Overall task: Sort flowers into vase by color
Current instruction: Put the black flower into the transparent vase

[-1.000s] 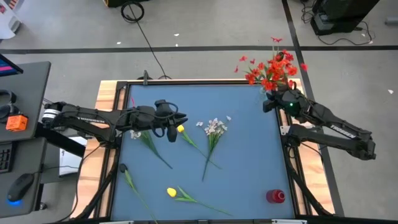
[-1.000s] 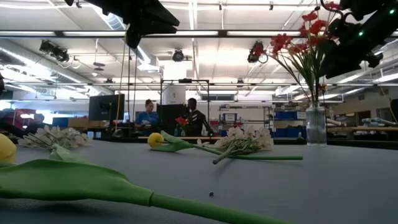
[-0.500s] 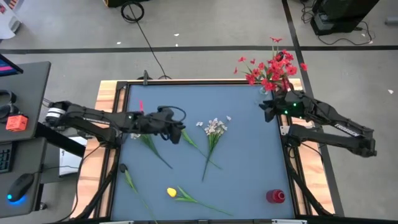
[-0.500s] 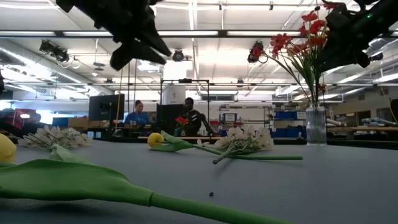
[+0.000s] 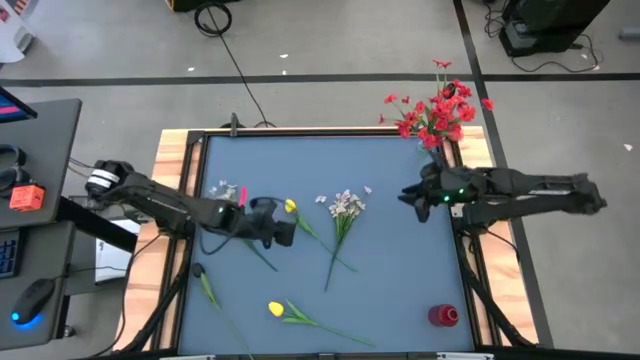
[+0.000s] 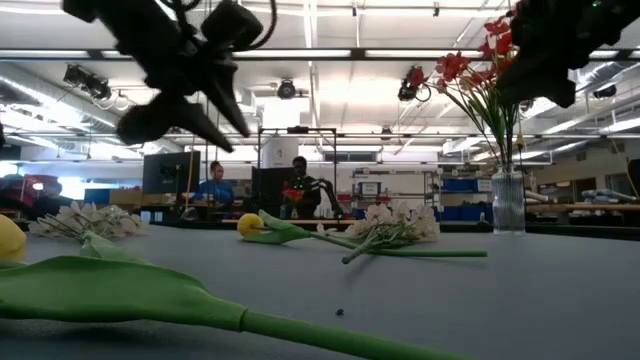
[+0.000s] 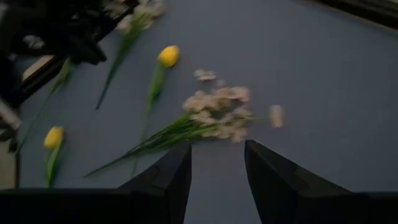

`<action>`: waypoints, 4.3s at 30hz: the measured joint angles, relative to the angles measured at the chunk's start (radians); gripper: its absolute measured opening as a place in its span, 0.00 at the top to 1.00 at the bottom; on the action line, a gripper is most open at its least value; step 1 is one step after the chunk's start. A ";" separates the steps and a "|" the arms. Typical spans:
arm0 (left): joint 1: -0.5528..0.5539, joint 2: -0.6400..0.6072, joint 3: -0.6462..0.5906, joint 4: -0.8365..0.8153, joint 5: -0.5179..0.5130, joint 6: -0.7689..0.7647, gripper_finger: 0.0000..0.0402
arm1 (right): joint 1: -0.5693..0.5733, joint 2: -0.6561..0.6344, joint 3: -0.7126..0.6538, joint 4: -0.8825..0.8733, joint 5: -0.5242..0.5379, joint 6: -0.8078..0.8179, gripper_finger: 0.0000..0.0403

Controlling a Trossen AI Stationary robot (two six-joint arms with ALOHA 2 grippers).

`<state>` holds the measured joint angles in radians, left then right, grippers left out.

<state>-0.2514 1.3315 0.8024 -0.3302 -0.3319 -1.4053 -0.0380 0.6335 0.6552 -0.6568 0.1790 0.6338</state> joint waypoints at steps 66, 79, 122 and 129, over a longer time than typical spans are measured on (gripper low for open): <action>-0.583 0.190 -0.021 -0.433 0.379 -0.652 0.35 | 0.374 0.644 -0.001 0.623 0.108 0.623 0.61; -0.335 0.172 0.040 -0.432 0.348 -0.303 0.51 | 0.374 0.643 -0.001 0.589 0.030 0.601 0.61; -0.422 0.362 0.203 -0.487 0.319 -0.754 0.55 | 0.378 0.642 -0.001 0.455 -0.124 0.327 0.61; -0.408 0.435 0.209 -0.476 0.297 -0.731 0.68 | 0.348 0.642 -0.001 0.474 -0.079 0.282 0.61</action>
<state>-0.6592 1.7664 1.0113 -0.8057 -0.0349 -2.1361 0.3100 1.2758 0.6544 -0.1832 0.1001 0.9158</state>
